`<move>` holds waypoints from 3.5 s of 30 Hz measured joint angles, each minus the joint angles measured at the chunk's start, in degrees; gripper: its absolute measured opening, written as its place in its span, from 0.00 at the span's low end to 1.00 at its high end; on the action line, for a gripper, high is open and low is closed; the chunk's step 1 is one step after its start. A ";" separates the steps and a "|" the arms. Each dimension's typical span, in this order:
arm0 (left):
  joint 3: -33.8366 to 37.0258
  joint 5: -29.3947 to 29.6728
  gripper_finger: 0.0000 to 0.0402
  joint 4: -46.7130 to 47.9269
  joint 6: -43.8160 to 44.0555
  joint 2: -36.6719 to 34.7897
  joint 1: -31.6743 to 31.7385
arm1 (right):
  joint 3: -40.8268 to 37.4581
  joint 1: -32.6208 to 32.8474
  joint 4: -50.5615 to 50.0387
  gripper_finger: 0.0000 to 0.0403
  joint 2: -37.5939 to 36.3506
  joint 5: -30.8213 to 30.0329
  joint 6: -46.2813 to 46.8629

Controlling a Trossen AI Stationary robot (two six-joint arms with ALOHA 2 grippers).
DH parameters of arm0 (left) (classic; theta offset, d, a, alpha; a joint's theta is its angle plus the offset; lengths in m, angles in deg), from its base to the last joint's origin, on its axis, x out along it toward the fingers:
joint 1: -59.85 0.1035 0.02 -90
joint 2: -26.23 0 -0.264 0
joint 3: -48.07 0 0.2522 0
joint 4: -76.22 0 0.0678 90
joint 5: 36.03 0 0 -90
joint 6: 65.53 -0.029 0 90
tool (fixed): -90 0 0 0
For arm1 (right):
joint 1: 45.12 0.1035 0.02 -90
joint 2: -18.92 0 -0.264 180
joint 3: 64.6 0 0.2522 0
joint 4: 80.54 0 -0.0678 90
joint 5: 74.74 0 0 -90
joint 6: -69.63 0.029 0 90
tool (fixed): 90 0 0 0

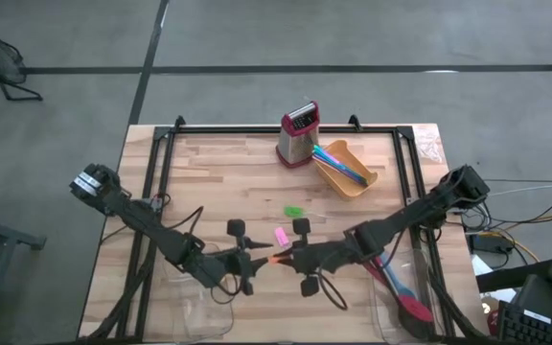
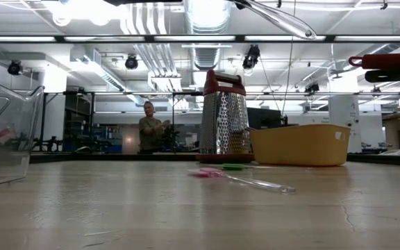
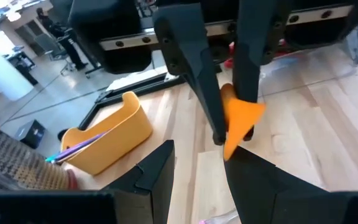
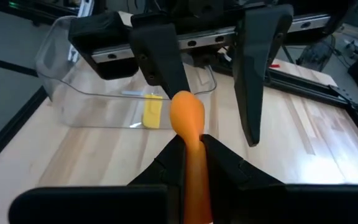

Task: Pick & Place Kitchen Items
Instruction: Put the orange spatula into the left transparent bin

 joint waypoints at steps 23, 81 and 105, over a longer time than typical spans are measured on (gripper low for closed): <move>0.00 -5.43 0.03 -0.97 -0.87 -0.02 -0.03 | -0.33 -0.41 -0.80 0.08 0.11 -0.38 1.51; 0.06 -57.80 0.01 58.95 61.84 -29.46 -5.89 | -0.98 3.29 -5.79 0.63 -0.42 4.52 4.74; -0.10 -52.38 0.02 58.28 69.06 -28.25 -11.76 | -3.09 3.18 -5.06 0.51 -0.38 4.43 5.06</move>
